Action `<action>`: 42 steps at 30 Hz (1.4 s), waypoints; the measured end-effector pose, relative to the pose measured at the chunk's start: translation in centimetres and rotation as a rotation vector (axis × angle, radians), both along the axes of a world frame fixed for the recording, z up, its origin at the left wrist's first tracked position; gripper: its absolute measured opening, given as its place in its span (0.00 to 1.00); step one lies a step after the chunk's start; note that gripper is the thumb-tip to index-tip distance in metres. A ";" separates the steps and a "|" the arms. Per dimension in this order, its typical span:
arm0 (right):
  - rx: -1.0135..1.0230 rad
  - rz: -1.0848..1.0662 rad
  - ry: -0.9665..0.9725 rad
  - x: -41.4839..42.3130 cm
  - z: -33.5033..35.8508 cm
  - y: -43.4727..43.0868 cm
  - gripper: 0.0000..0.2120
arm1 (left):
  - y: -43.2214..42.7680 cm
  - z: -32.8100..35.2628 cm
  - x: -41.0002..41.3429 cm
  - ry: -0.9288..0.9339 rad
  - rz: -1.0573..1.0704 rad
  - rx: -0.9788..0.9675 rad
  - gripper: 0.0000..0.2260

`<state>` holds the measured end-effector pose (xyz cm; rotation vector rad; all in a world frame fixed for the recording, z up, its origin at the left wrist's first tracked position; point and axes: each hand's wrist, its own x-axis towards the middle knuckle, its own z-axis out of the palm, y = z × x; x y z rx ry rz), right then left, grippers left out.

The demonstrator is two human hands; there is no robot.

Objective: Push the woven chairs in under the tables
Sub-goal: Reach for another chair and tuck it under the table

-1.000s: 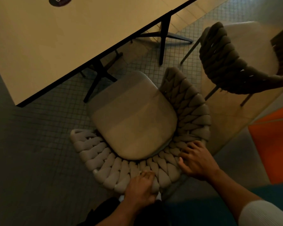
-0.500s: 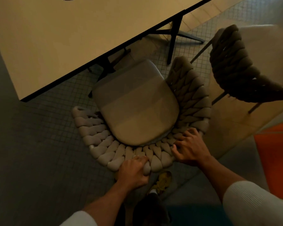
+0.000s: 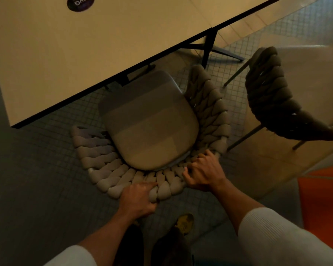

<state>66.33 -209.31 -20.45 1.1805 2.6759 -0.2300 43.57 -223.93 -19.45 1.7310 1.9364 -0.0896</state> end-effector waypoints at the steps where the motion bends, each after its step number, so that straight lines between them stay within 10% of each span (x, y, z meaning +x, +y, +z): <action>1: 0.007 -0.001 0.011 -0.2 -0.1 0.4 0.26 | 0.4 0.0 -0.1 0.008 -0.002 0.003 0.17; 33: 0.001 0.018 0.039 -5.7 -0.8 6.9 0.25 | 7.2 -0.6 -6.4 0.112 -0.132 0.026 0.21; 38: -0.043 -0.053 -0.068 -5.9 0.2 5.5 0.30 | 7.4 0.8 -6.2 0.116 -0.165 -0.086 0.32; 42: -0.122 -0.240 -0.035 -4.5 2.8 2.6 0.39 | 8.8 4.5 -7.4 0.067 -0.151 -0.266 0.61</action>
